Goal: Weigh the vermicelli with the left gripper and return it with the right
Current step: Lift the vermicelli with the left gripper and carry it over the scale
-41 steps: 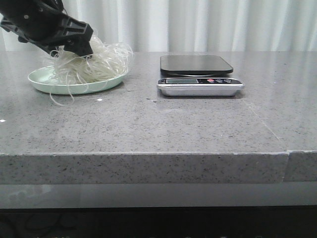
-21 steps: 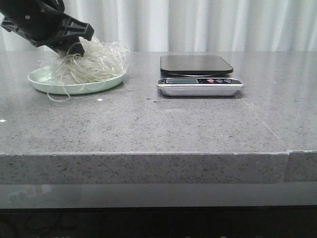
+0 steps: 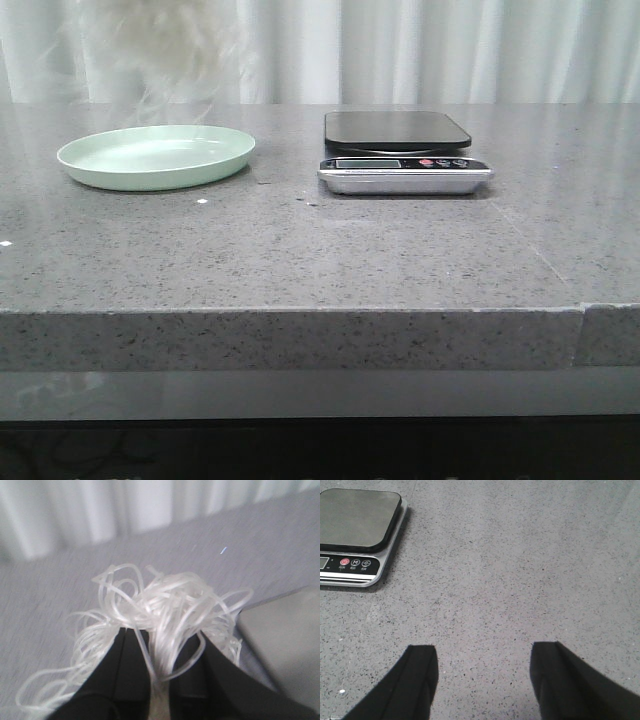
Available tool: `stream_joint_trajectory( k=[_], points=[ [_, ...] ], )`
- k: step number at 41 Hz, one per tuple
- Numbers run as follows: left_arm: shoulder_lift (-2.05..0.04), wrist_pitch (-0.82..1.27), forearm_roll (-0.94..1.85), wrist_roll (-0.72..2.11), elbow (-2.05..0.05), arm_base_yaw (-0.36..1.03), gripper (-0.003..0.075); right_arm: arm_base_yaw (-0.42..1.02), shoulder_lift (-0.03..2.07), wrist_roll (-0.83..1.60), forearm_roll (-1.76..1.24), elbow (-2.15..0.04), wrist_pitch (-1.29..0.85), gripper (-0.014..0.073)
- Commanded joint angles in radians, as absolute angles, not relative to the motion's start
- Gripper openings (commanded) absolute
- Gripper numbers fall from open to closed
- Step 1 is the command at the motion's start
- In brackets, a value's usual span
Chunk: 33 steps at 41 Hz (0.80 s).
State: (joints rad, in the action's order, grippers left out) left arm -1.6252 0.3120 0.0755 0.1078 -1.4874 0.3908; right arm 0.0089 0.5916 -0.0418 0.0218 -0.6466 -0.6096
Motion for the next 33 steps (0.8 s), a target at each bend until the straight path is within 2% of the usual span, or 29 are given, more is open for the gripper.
stream_joint_trajectory(
  k=[1, 20, 33],
  points=[
    [-1.577, 0.228, 0.080, 0.105, -1.596, 0.444, 0.0141, 0.004, 0.600, -0.034, 0.030, -0.676, -0.547, 0.0512],
    [-1.819, 0.217, 0.055, 0.107, -1.927, 0.629, 0.0141, 0.004, 0.600, -0.034, 0.030, -0.676, -0.546, 0.0512],
    [-1.962, 0.204, 0.055, 0.107, -1.957, 0.641, 0.0141, 0.004, 0.600, -0.034, 0.030, -0.676, -0.546, 0.0512]
  ],
)
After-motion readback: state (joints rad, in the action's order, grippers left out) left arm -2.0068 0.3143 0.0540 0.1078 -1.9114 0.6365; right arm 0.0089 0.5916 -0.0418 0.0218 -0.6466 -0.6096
